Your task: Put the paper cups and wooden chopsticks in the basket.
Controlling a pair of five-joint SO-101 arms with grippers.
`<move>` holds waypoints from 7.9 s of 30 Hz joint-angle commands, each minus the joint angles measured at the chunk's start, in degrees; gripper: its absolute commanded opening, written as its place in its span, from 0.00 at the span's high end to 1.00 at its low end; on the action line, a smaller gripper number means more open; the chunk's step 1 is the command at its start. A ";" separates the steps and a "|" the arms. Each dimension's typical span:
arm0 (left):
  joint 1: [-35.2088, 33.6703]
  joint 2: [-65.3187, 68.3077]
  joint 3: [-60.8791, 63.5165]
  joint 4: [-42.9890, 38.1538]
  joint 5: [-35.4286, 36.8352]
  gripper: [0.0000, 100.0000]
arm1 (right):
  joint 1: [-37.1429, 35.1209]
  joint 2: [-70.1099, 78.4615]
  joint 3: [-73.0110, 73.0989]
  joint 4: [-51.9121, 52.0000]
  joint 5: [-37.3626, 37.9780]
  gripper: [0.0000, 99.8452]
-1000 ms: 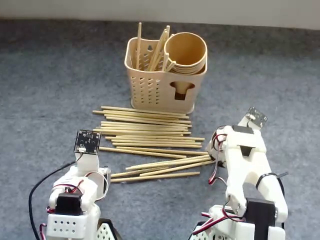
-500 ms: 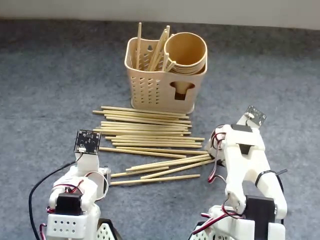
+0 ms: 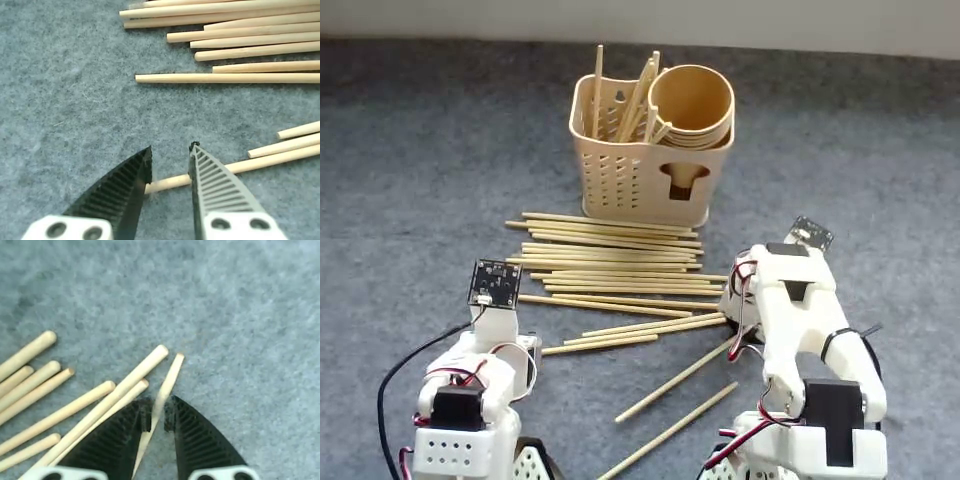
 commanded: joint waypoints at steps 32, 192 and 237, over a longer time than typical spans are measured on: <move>-0.22 -0.22 1.19 0.26 -0.35 0.86 | -9.27 0.40 -38.29 32.22 -0.44 1.00; -0.22 -0.22 1.19 0.26 -0.35 0.86 | -26.77 -31.25 10.33 22.02 -0.18 0.81; -0.22 -0.22 1.19 0.26 -0.35 0.86 | -26.68 -14.55 4.53 8.84 -2.90 0.99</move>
